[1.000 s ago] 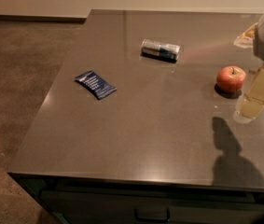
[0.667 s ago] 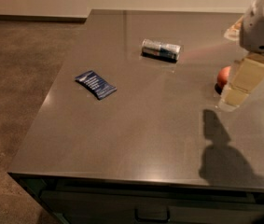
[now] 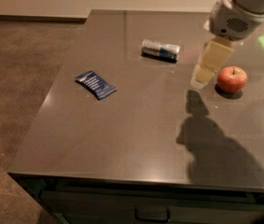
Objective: Place redbull can upright
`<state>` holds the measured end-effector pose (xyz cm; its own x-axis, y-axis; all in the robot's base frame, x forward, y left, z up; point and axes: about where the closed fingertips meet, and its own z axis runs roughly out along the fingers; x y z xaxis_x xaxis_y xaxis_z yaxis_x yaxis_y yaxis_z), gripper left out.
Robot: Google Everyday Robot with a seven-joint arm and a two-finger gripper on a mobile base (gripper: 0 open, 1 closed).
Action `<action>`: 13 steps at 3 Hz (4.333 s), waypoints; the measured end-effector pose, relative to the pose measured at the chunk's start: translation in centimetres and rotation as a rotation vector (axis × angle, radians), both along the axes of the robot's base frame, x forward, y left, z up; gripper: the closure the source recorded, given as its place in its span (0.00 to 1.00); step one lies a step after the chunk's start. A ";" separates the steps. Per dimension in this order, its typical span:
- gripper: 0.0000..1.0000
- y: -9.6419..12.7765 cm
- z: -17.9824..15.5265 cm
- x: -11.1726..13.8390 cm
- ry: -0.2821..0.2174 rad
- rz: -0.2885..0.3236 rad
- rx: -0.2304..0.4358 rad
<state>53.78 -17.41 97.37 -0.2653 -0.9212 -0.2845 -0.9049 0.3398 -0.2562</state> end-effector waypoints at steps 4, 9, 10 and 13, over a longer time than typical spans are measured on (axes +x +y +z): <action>0.00 1.6 -4.8 14.3 0.071 -0.156 0.002; 0.00 5.4 -9.2 21.7 0.098 -0.107 -0.066; 0.00 6.1 -10.0 22.3 0.107 -0.091 -0.081; 0.17 7.6 -11.8 23.5 0.129 -0.049 -0.124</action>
Offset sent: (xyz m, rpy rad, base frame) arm 0.1235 0.0142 -0.0352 0.0140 0.0839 -0.1198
